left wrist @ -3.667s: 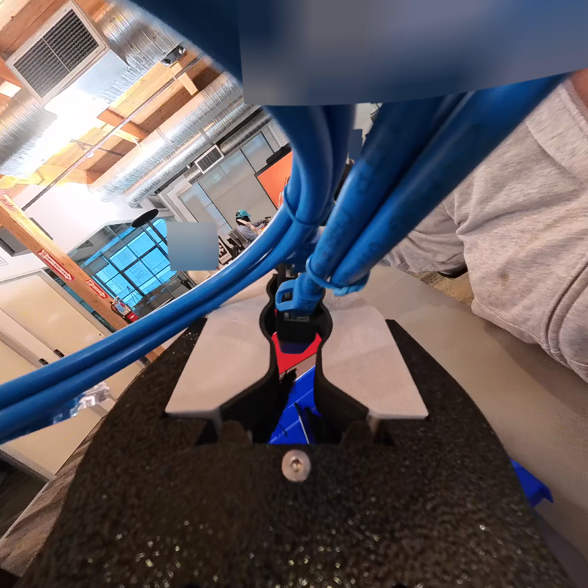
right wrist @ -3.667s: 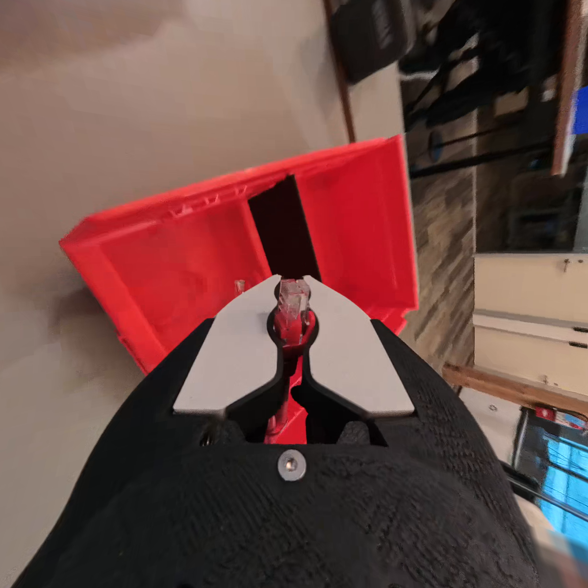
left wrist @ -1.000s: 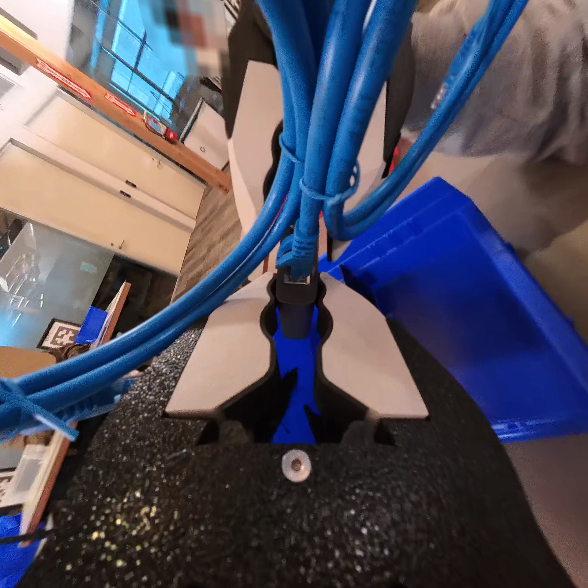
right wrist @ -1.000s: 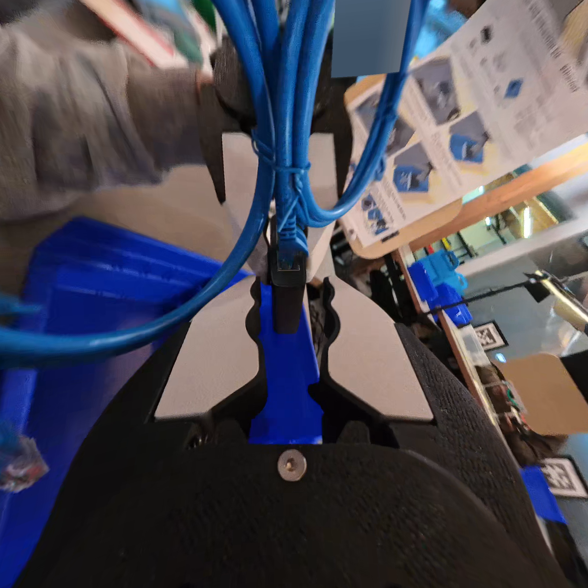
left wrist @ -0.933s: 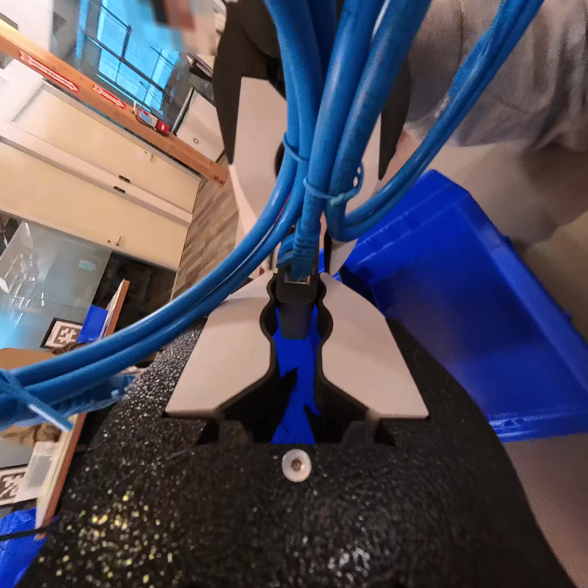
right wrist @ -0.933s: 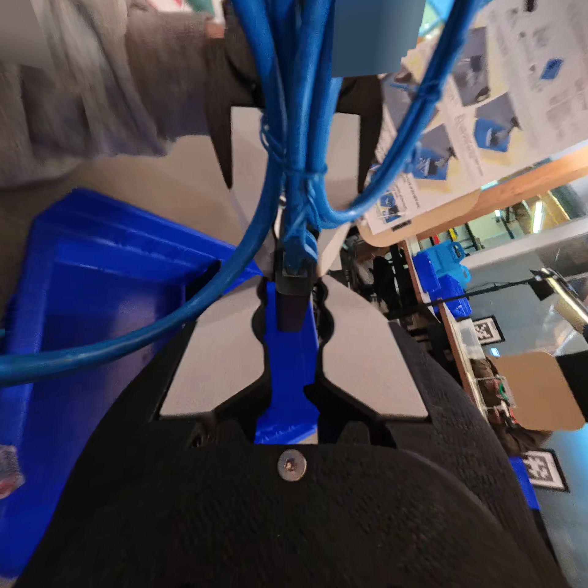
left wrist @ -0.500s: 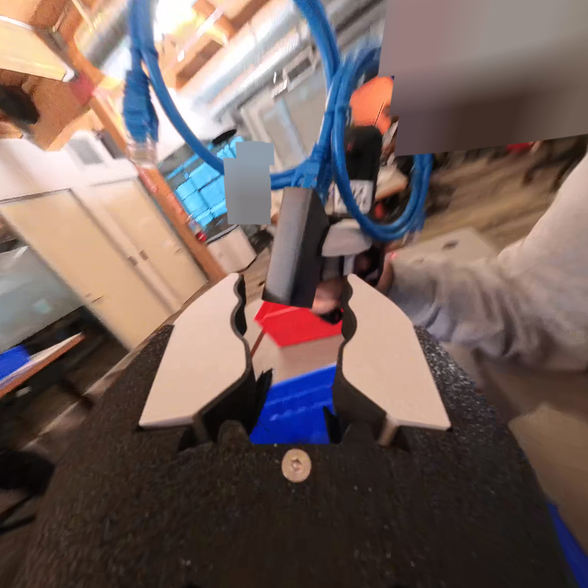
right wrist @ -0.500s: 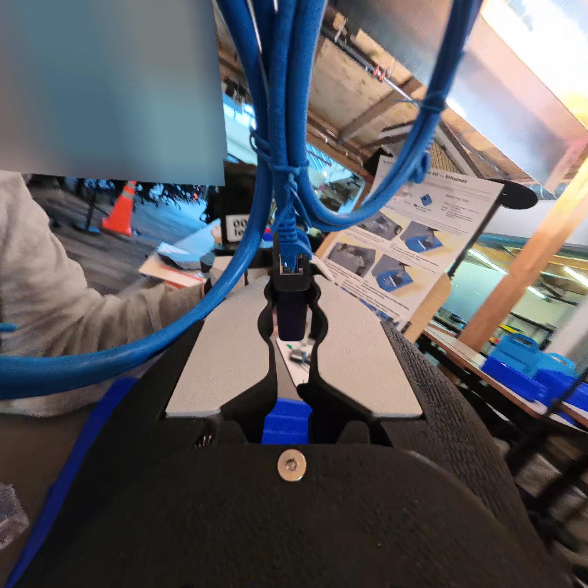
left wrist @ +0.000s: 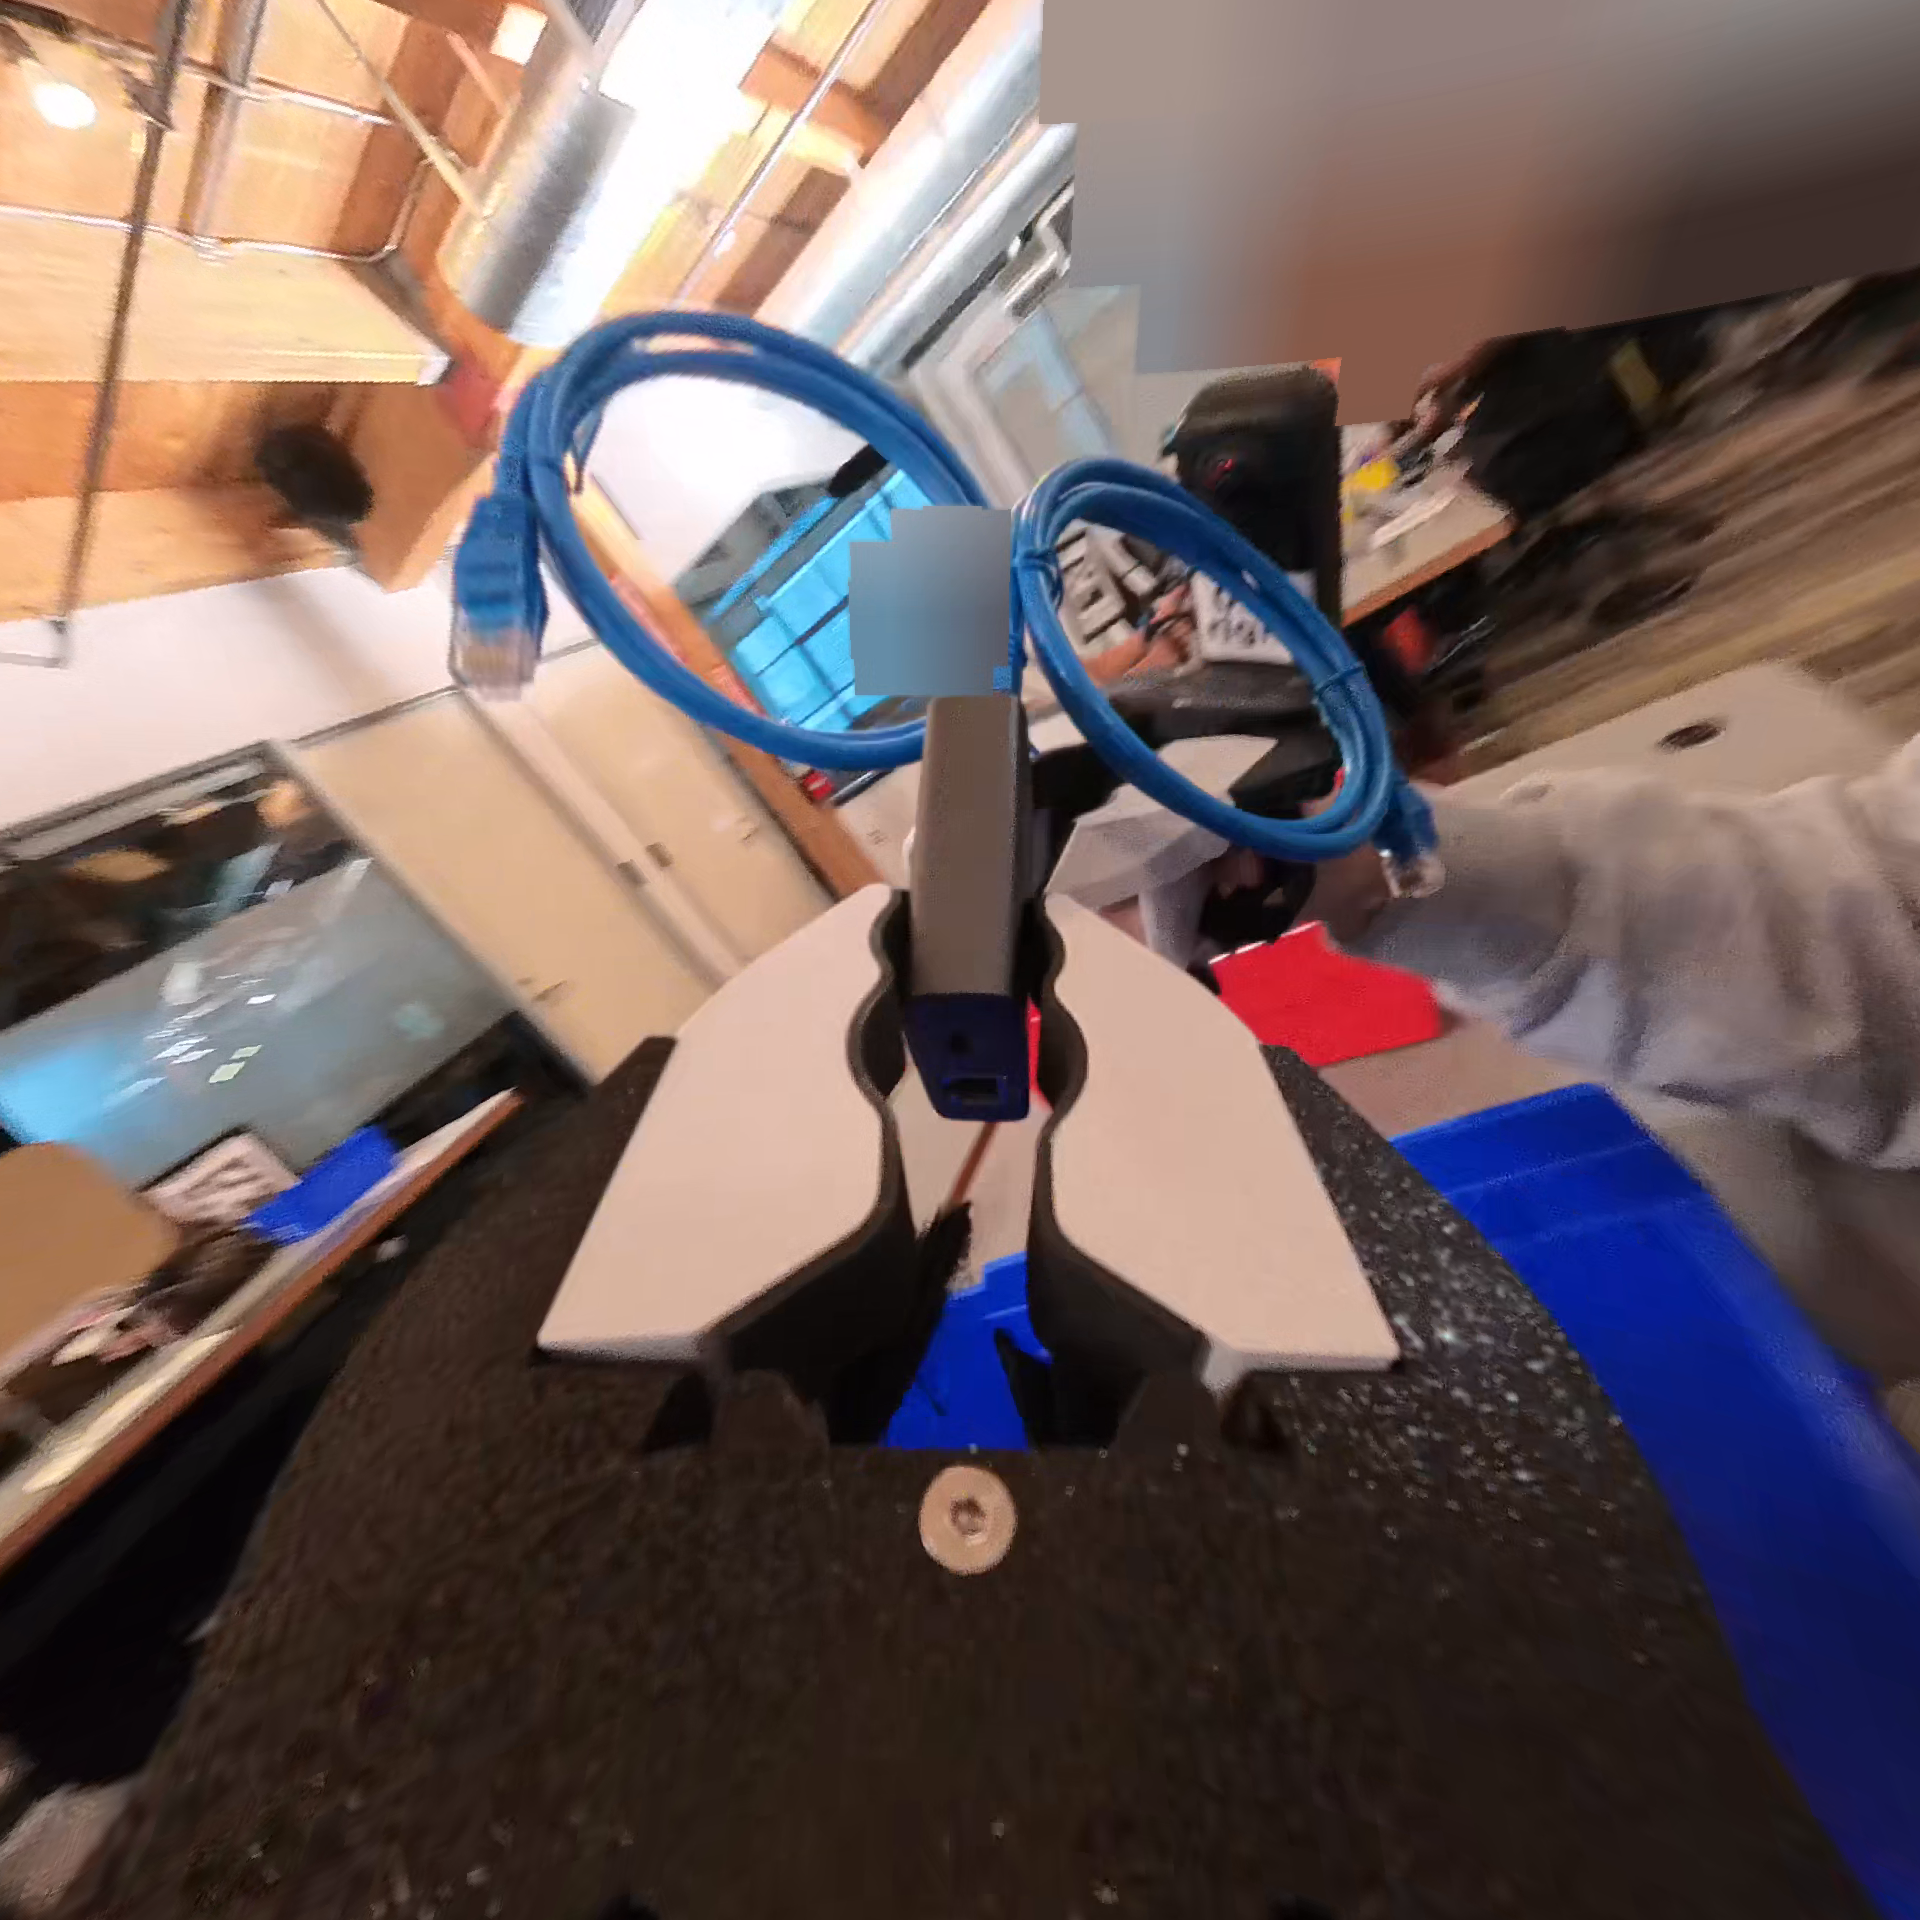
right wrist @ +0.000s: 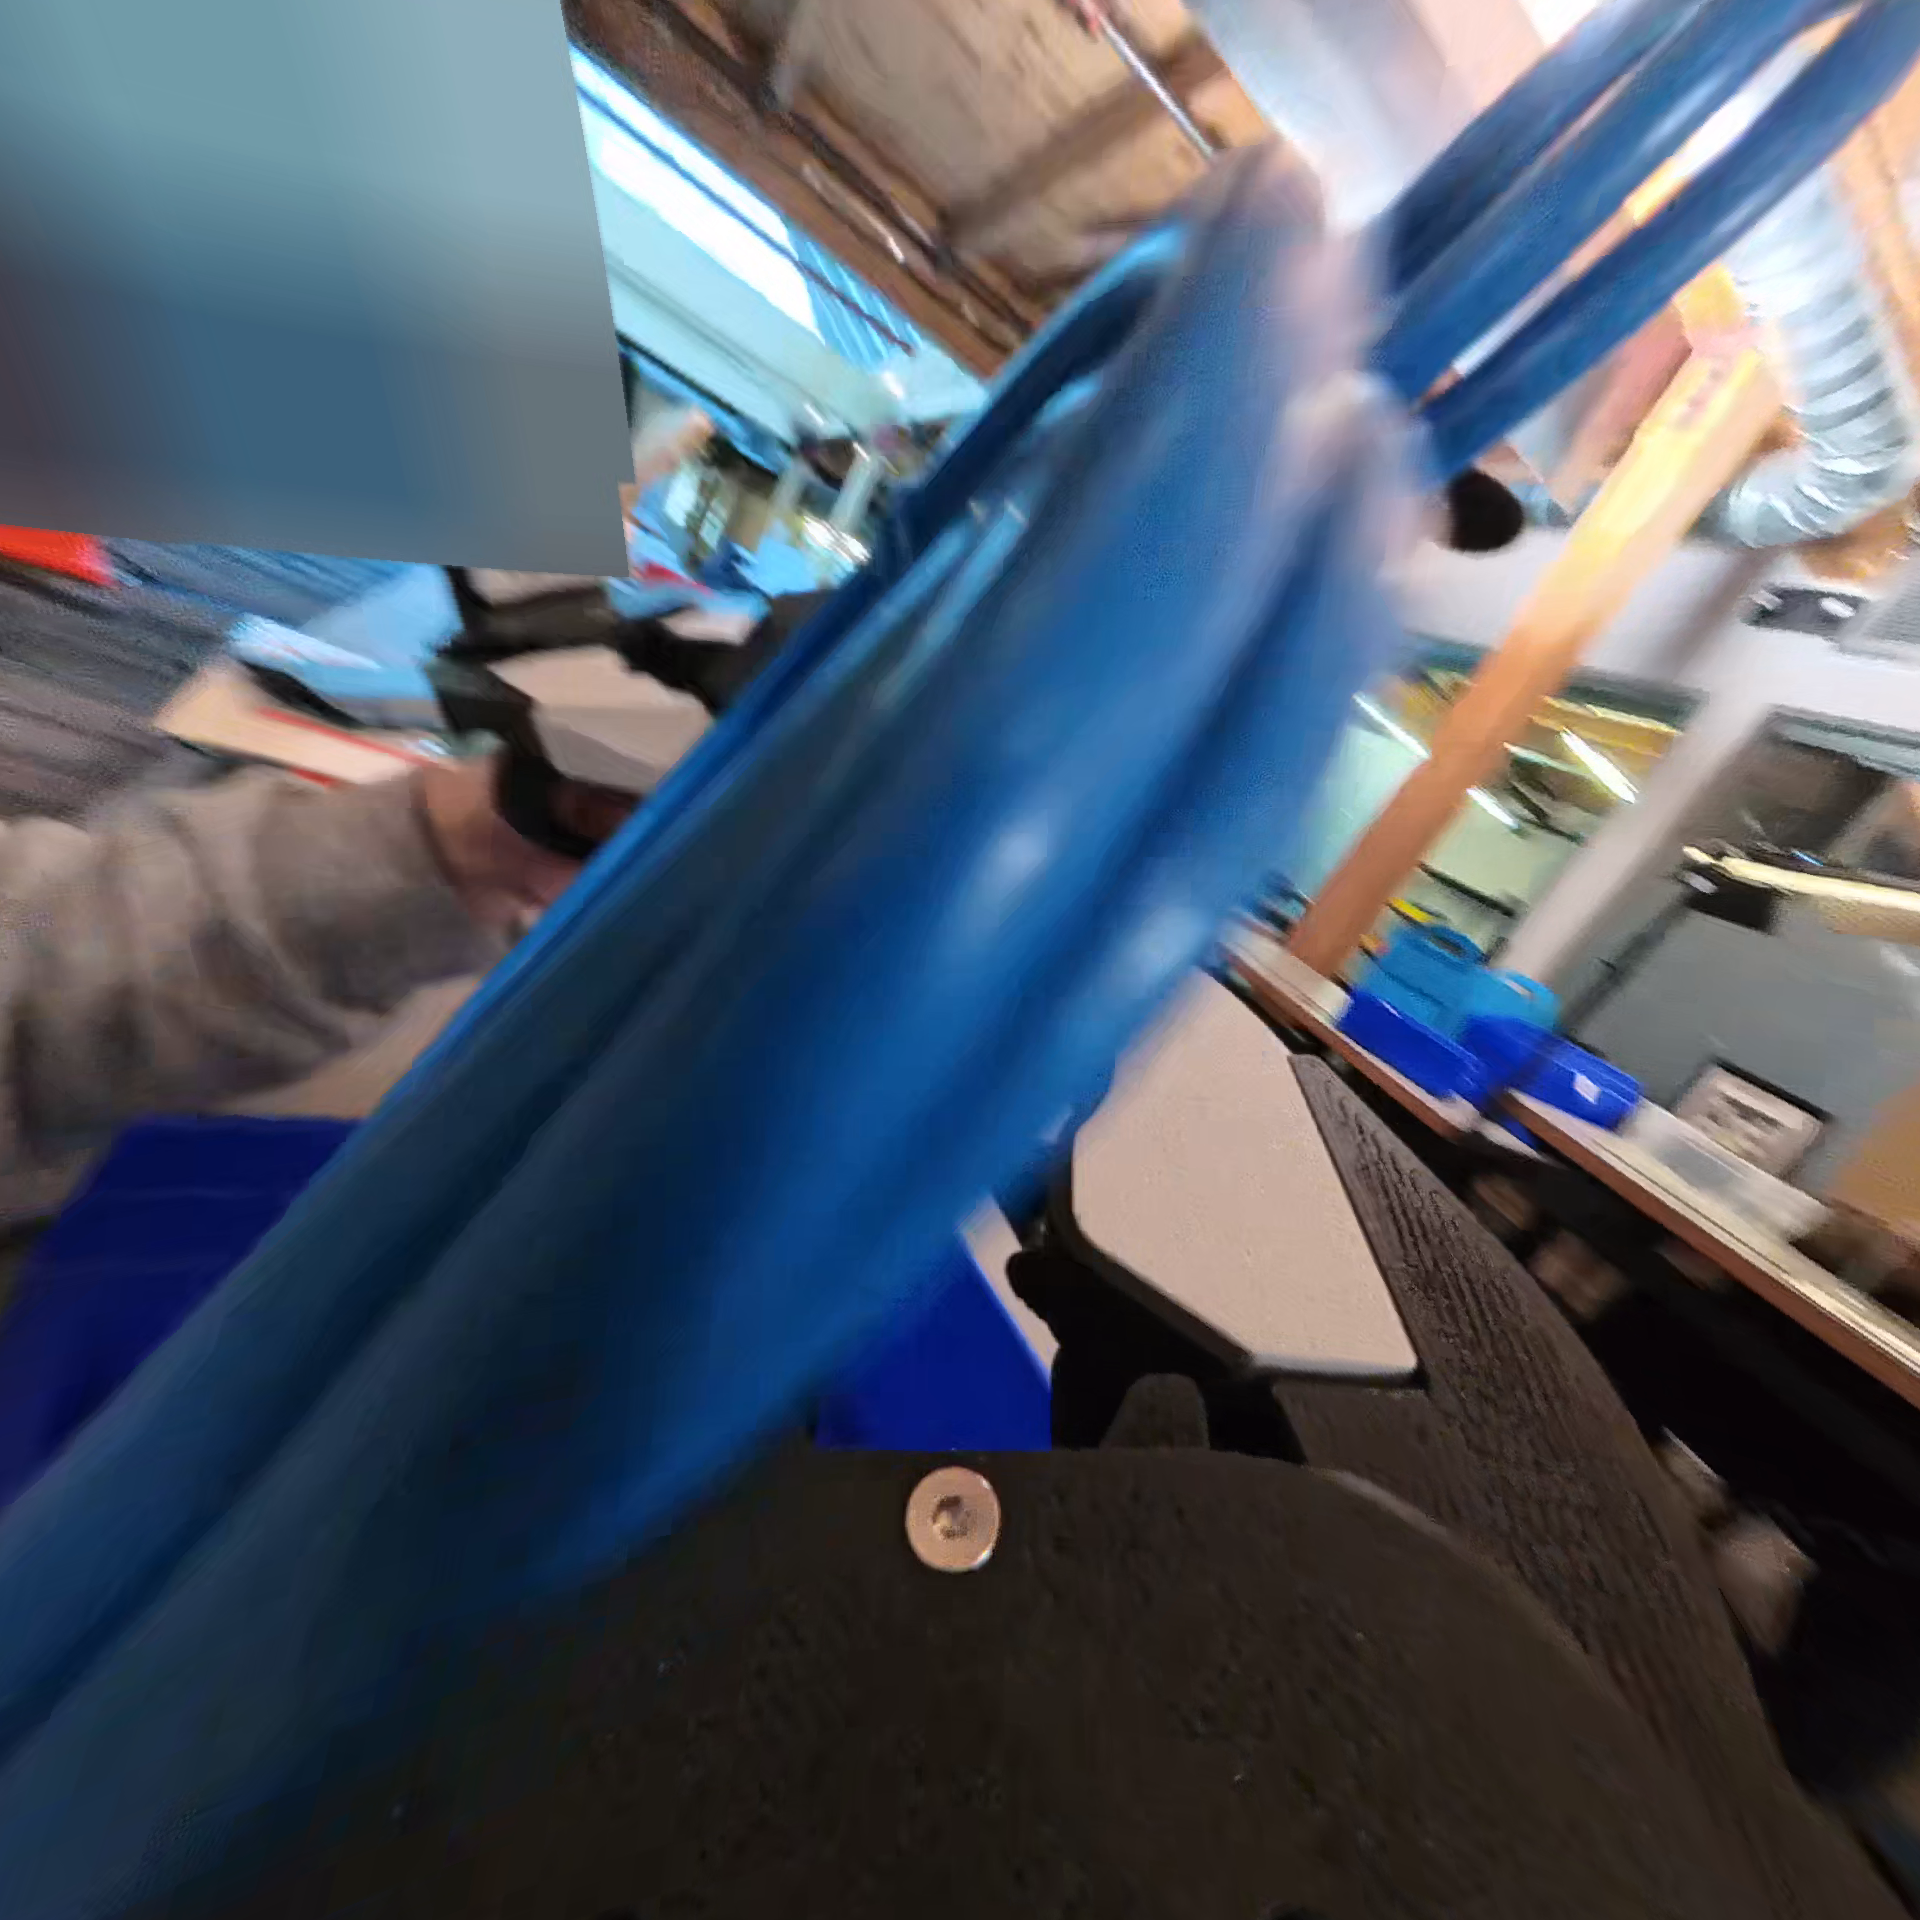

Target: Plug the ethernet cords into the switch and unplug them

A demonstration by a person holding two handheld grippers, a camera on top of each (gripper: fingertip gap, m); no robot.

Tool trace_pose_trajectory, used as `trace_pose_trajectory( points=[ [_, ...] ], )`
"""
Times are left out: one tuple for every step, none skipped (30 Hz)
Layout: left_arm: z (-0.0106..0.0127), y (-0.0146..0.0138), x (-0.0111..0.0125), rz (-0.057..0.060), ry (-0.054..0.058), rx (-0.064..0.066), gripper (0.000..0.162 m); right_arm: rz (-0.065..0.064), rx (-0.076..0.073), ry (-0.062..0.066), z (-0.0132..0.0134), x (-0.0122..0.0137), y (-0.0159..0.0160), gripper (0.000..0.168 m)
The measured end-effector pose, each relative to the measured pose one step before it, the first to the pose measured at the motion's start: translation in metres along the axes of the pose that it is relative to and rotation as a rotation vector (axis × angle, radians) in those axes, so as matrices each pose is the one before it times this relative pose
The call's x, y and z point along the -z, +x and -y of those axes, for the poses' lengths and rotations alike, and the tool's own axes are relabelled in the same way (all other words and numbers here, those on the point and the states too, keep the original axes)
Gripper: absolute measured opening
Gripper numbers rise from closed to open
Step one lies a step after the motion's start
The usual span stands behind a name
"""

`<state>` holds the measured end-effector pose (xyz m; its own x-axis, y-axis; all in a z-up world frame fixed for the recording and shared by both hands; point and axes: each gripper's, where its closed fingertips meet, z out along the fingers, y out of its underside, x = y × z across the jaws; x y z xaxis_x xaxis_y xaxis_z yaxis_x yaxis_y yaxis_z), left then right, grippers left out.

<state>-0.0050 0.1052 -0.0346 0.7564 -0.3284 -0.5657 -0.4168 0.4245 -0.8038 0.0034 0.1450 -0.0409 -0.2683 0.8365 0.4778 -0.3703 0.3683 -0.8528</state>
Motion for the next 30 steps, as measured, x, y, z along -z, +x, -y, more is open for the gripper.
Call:
trace_pose_trajectory(
  points=[
    [-0.00017, -0.00257, 0.00165, 0.0289, -0.0219, -0.041, 0.021, -0.0483, 0.0092, -0.0395, -0.00562, 0.00825, 0.01166, 0.037],
    [0.00092, -0.00192, 0.00151, 0.0229, -0.0132, -0.0346, 0.021, -0.0584, 0.0, -0.0305, -0.00479, 0.00903, 0.01394, 0.039],
    [0.00097, -0.00198, 0.00138, 0.0217, -0.0111, -0.031, 0.021, -0.0671, -0.0046, -0.0256, -0.00416, 0.00927, 0.01557, 0.04],
    [0.00108, -0.0022, 0.0013, 0.0233, -0.0085, -0.0315, 0.021, -0.0737, -0.0018, -0.0274, -0.00374, 0.00905, 0.01628, 0.039],
    [0.00109, -0.00151, 0.00133, 0.0164, -0.0065, -0.0277, 0.02, -0.0783, 0.0048, -0.0329, -0.00335, 0.00851, 0.01646, 0.039],
    [0.0002, -0.00116, 0.00127, 0.0111, -0.0107, -0.0251, 0.02, -0.0779, 0.0122, -0.0377, -0.00275, 0.00807, 0.01571, 0.04],
    [-0.00097, -0.00099, 0.00089, 0.0092, -0.0179, -0.0217, 0.02, -0.0766, 0.0185, -0.0398, -0.00194, 0.00759, 0.01466, 0.039],
    [-0.00328, -0.00136, 0.0005, 0.0105, -0.0334, -0.023, 0.02, -0.0753, 0.0264, -0.0391, -0.00086, 0.00722, 0.01331, 0.039],
    [-0.00519, -0.00219, 0.00013, 0.0201, -0.0448, -0.0384, 0.02, -0.0723, 0.034, -0.0358, 0.0006, 0.00664, 0.01167, 0.038],
    [-0.00594, -0.00169, -0.00019, 0.0183, -0.0481, -0.0395, 0.02, -0.0531, 0.0429, -0.0231, 0.00311, 0.00619, 0.00732, 0.038],
    [-0.00528, -0.00011, -0.00081, 0.0075, -0.0444, -0.0306, 0.02, -0.0228, 0.0503, -0.0026, 0.00672, 0.00553, 0.00082, 0.038],
    [-0.00415, 0.0004, -0.00121, 0.0077, -0.0372, -0.0297, 0.02, 0.0049, 0.0531, 0.0161, 0.01028, 0.00456, -0.00544, 0.038],
    [-0.00379, 0.00091, -0.00179, 0.005, -0.0352, -0.0257, 0.02, 0.0244, 0.0525, 0.0241, 0.01236, 0.0031, -0.01011, 0.037],
    [-0.00337, 0.0018, -0.00225, -0.0003, -0.0322, -0.0232, 0.02, 0.0381, 0.0548, 0.0229, 0.01296, 0.00131, -0.01365, 0.036],
    [-0.0034, 0.0023, -0.00266, -0.0012, -0.031, -0.0225, 0.02, 0.0474, 0.0609, 0.0159, 0.01199, -0.00041, -0.01615, 0.036],
    [-0.00345, 0.00236, -0.00293, -0.0013, -0.0292, -0.022, 0.02, 0.0567, 0.0655, 0.0091, 0.0105, -0.00212, -0.01796, 0.034],
    [-0.00339, 0.00311, -0.00292, -0.0056, -0.0259, -0.022, 0.02, 0.0596, 0.0656, 0.0035, 0.00893, -0.00373, -0.01829, 0.032],
    [-0.00282, 0.00383, -0.00252, -0.0112, -0.0205, -0.022, 0.02, 0.0552, 0.0644, -0.0078, 0.00638, -0.00524, -0.01699, 0.033],
    [-0.00222, 0.0038, -0.00224, -0.0133, -0.0165, -0.0171, 0.02, 0.0445, 0.0644, -0.0164, 0.00412, -0.00638, -0.01474, 0.033],
    [-0.00128, 0.00348, -0.00183, -0.0144, -0.0101, -0.0121, 0.02, 0.034, 0.0614, -0.017, 0.00304, -0.00724, -0.01239, 0.033],
    [-0.00035, 0.00361, -0.00129, -0.0178, -0.0039, -0.0091, 0.02, 0.0291, 0.0571, -0.0157, 0.00221, -0.00756, -0.01097, 0.034],
    [0.00059, 0.00359, -0.0007, -0.0175, 0.0014, -0.0095, 0.02, 0.0268, 0.0463, -0.007, 0.0027, -0.0077, -0.00989, 0.034],
    [0.00089, 0.00292, -0.00037, -0.0151, 0.0011, -0.0057, 0.02, 0.0159, 0.0347, -0.0032, 0.00234, -0.00744, -0.00742, 0.036],
    [0.00114, 0.00294, -0.00012, -0.0166, 0.0016, -0.0067, 0.02, 0.0076, 0.0253, -0.0076, 0.00099, -0.00711, -0.00519, 0.037],
    [0.0016, 0.00328, 0.00036, -0.0177, 0.0033, -0.0142, 0.02, 0.0056, 0.0196, -0.0134, -0.00006, -0.00633, -0.00428, 0.04],
    [0.0016, 0.00291, 0.00054, -0.0143, 0.0027, -0.0154, 0.02, 0.0049, 0.018, -0.0193, -0.00121, -0.00534, -0.00348, 0.042],
    [0.00149, 0.00191, 0.0006, -0.0094, 0.001, -0.0113, 0.02, 0.0054, 0.0187, -0.0163, -0.00132, -0.00434, -0.0034, 0.043],
    [0.00166, 0.00186, 0.00066, -0.0079, 0.0034, -0.0149, 0.02, 0.0021, 0.0199, -0.0124, -0.00125, -0.0032, -0.00267, 0.043],
    [0.00096, 0.00177, 0.00075, -0.0066, 0.001, -0.0202, 0.02, -0.0095, 0.0206, -0.0086, -0.00097, -0.00225, -0.00036, 0.042],
    [0.0011, 0.00174, 0.0006, -0.0069, 0.0035, -0.0181, 0.02, -0.0134, 0.0171, -0.0099, -0.00125, -0.00118, 0.00072, 0.036]
  ],
)
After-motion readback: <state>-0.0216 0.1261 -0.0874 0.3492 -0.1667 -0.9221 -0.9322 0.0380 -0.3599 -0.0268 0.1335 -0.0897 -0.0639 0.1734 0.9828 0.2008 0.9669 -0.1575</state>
